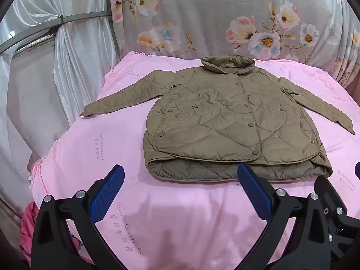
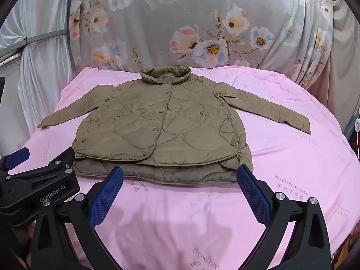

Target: Fold large clothes

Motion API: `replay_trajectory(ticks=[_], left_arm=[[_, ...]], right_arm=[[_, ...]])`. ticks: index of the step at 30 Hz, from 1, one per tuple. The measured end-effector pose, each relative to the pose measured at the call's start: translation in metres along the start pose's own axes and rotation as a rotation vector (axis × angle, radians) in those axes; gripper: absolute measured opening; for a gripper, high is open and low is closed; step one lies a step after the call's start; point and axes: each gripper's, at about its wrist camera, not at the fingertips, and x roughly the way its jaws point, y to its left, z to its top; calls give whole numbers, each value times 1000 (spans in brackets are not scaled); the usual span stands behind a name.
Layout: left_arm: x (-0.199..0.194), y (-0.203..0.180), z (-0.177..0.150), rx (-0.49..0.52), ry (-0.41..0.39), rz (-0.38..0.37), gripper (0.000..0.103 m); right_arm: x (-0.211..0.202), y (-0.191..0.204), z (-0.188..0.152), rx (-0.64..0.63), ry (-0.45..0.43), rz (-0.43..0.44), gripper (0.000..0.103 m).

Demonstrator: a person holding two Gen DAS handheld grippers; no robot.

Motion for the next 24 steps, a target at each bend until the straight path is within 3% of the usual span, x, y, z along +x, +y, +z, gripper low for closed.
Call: replay_trajectory(ticks=[24], left_arm=[[13,-11,-6,5,16,-4,98]], right_arm=[[7,-1,-4,11,11,1,98]])
